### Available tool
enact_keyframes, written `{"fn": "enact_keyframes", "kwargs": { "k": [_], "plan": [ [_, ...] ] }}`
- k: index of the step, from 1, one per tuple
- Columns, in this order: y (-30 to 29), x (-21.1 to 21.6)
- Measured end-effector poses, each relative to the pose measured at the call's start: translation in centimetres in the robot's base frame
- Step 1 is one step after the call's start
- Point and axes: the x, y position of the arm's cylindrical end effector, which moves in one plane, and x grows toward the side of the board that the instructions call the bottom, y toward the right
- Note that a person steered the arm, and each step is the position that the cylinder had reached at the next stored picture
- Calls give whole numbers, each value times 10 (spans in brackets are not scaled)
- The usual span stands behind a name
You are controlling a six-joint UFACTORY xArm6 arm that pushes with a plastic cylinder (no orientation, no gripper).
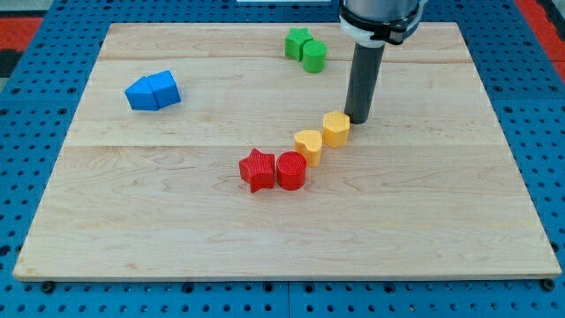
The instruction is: Slightly touch left to the yellow heart
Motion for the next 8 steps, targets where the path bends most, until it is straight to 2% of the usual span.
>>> {"fn": "enact_keyframes", "kwargs": {
  "k": [2, 5, 6, 8],
  "plan": [
    [72, 31],
    [108, 28],
    [93, -13],
    [-84, -19]
  ]
}}
